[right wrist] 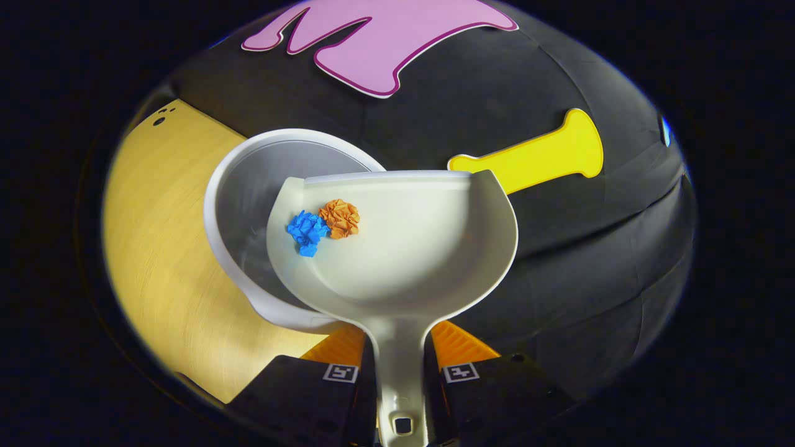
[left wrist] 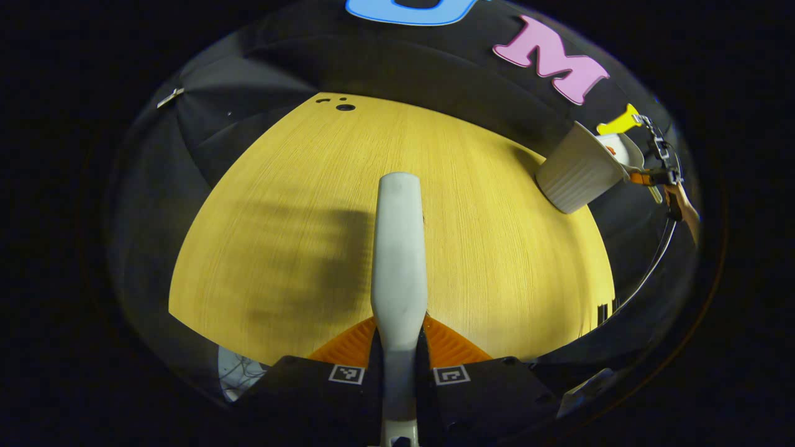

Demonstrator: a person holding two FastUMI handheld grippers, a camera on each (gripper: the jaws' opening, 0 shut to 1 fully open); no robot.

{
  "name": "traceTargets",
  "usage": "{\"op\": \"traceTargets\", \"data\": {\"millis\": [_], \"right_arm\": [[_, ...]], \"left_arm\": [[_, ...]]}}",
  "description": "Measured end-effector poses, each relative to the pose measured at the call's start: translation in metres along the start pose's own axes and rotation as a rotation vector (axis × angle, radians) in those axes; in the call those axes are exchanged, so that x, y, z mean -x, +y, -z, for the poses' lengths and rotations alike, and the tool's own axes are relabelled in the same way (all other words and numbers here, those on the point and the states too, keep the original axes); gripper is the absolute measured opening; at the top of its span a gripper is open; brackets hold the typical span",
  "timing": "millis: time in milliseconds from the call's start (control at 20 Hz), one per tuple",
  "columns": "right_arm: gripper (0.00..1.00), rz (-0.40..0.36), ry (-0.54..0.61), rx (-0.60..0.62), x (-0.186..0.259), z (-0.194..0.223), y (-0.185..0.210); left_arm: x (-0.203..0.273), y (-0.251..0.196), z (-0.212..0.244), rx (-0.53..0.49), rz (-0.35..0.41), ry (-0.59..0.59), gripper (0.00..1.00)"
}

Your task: Pick up the small broom and dustpan from the desktop, sweep the trash into the dustpan with the broom, and then empty the trash into the garbage bin.

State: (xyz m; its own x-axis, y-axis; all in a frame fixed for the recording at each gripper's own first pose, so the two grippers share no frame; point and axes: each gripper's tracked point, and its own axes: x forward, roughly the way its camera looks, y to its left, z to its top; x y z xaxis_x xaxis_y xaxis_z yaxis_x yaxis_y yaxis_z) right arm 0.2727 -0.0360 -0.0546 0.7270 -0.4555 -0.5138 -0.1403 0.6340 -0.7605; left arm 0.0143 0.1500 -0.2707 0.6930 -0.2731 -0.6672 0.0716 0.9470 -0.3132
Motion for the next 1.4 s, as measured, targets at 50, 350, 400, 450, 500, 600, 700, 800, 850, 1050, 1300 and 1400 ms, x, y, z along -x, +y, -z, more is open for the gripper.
{"op": "traceTargets", "data": {"millis": [50,350,400,450,500,600,700,800,850,1050,1300,1400], "right_arm": [[0.39,0.017,0.006,0.013,0.001,-0.002,0.000],[0.35,0.146,0.012,0.166,0.008,-0.014,-0.004],[0.35,0.167,0.014,0.195,0.004,-0.013,-0.004],[0.35,0.188,0.018,0.217,0.003,-0.014,-0.004],[0.35,0.208,0.021,0.237,0.003,-0.013,-0.004],[0.39,0.242,0.025,0.282,0.006,-0.016,-0.006],[0.35,0.275,0.028,0.327,0.009,-0.019,-0.009],[0.39,0.304,0.030,0.377,0.011,-0.021,-0.009],[0.35,0.314,0.035,0.409,0.011,-0.024,-0.010],[0.35,0.351,0.014,0.562,0.018,-0.036,-0.009],[0.37,0.281,0.001,0.460,0.020,-0.038,0.003],[0.35,0.238,0.007,0.372,0.019,-0.037,0.003]], "left_arm": [[0.000,-0.002,-0.002,-0.006,0.006,-0.001,0.26],[0.001,-0.018,-0.007,-0.016,0.043,-0.003,0.26],[0.002,-0.019,-0.007,-0.026,0.046,0.000,0.26],[0.001,-0.020,-0.007,-0.036,0.048,0.003,0.24],[0.002,-0.020,-0.006,-0.045,0.049,0.006,0.26],[0.000,-0.020,-0.006,-0.058,0.048,0.015,0.26],[0.000,-0.020,-0.004,-0.064,0.048,0.023,0.26],[-0.001,-0.021,-0.003,-0.069,0.052,0.032,0.26],[-0.002,-0.023,-0.001,-0.074,0.055,0.039,0.26],[-0.004,-0.025,0.000,-0.103,0.063,0.055,0.26],[-0.003,-0.026,-0.005,-0.097,0.064,0.052,0.26],[-0.003,-0.027,-0.008,-0.105,0.053,0.049,0.26]]}}
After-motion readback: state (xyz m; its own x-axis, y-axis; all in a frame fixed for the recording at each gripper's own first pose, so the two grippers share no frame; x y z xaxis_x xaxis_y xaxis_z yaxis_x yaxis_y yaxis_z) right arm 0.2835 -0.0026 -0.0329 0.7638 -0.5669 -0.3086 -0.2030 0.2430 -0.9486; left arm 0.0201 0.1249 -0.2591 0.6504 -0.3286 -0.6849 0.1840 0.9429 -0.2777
